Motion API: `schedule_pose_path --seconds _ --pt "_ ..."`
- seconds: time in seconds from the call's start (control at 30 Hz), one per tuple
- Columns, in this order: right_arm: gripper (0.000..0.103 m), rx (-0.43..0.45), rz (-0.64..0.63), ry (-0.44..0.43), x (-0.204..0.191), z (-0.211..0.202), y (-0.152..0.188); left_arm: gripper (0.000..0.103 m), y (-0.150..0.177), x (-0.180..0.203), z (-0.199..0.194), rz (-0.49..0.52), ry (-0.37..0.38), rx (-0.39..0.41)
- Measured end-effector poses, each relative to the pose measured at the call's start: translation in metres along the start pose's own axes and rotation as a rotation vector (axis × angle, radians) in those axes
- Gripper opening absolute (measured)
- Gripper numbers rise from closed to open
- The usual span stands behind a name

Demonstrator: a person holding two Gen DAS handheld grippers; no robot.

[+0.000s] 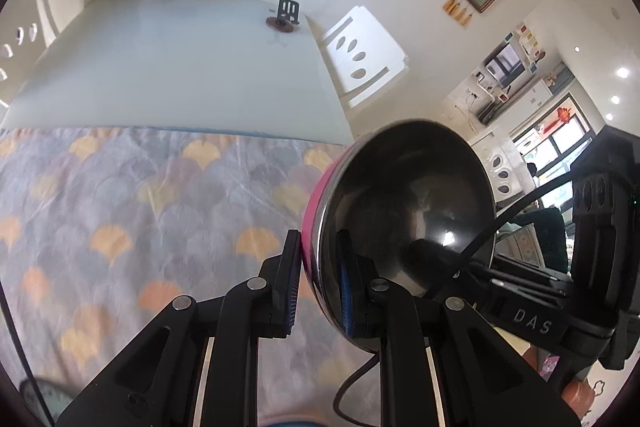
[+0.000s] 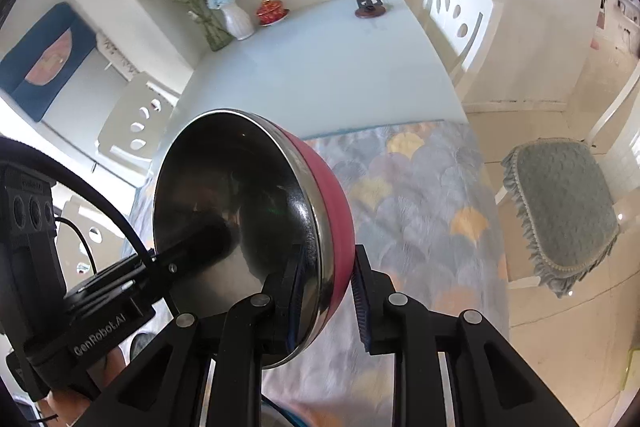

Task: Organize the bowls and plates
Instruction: 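Carry the pink steel bowl and lower it into the stacked bowls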

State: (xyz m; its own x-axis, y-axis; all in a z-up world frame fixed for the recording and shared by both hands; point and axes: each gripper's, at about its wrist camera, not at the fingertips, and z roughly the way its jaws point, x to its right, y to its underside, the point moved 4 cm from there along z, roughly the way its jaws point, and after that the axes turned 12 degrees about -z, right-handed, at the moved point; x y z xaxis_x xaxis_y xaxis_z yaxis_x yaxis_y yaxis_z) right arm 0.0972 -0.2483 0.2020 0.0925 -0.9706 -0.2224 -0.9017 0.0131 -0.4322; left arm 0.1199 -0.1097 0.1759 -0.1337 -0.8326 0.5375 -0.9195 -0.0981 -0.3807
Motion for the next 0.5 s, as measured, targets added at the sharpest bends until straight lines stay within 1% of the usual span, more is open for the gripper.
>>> schedule_pose_path --seconds 0.1,0.23,0.37,0.5 --pt "0.022 -0.013 0.003 -0.007 -0.013 -0.012 0.02 0.014 0.019 -0.002 -0.022 0.005 -0.006 0.012" --pt "0.022 -0.035 0.02 -0.029 -0.031 -0.027 0.052 0.014 0.046 -0.007 -0.047 0.011 -0.01 0.009" --pt "0.024 -0.037 0.03 -0.053 -0.048 -0.039 0.08 0.014 0.072 -0.013 -0.065 0.011 -0.02 0.006" --pt "0.024 -0.033 0.026 -0.05 -0.063 -0.05 0.107 0.014 0.096 -0.02 -0.078 0.01 -0.026 -0.009"
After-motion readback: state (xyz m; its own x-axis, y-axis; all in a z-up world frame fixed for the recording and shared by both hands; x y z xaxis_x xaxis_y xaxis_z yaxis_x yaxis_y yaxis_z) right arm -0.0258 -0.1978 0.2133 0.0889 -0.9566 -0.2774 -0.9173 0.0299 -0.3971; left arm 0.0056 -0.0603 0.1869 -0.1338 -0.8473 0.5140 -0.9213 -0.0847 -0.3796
